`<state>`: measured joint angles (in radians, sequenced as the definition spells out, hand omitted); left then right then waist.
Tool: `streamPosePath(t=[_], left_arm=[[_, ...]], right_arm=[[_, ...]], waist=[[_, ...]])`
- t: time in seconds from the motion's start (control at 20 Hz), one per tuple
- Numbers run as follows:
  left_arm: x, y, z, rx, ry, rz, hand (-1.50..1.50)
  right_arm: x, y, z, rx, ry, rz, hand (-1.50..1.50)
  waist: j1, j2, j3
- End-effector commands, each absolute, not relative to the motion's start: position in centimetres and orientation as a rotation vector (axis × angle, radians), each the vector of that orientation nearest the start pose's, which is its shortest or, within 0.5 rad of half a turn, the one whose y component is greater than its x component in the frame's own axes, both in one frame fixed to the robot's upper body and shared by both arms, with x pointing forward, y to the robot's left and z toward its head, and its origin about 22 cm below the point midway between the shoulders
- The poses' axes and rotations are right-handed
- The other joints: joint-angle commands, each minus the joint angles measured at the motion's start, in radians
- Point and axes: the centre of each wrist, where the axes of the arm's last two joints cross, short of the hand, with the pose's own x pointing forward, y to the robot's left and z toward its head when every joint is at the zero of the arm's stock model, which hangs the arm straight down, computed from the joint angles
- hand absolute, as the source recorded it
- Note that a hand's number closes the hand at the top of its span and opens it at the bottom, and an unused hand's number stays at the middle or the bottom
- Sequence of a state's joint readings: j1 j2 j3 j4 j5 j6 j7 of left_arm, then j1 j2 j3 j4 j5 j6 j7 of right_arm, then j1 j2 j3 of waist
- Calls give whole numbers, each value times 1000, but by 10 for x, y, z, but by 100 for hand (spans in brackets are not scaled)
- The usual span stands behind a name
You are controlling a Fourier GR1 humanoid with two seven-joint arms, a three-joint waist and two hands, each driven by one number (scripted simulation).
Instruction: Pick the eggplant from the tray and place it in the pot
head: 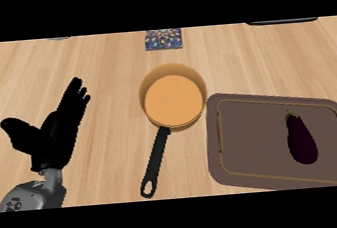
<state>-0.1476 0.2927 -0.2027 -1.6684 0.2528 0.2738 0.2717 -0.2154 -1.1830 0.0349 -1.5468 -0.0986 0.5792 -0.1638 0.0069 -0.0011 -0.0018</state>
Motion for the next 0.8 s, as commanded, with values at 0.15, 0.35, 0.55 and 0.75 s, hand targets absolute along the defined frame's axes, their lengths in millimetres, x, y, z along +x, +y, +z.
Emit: streamPosePath(t=[0.15, 0.35, 0.55, 0.75], left_arm=[[276, 226, 71, -13, -1487, -29, 0], [262, 219, 64, 2, -1461, -8, 0], [274, 223, 65, 31, -1486, -18, 0], [277, 219, 67, 19, -1471, -24, 0]], right_arm=[[298, -377, 221, -399, -1127, 1323, -150], [295, -366, 212, -393, -1074, 1336, -150], [295, -371, 205, -406, -988, 1357, -150], [310, -355, 172, -435, -923, 1414, -150]], waist=[[17, 6, 1], [1, 1, 1], [-7, 1, 1], [1, 3, 2]])
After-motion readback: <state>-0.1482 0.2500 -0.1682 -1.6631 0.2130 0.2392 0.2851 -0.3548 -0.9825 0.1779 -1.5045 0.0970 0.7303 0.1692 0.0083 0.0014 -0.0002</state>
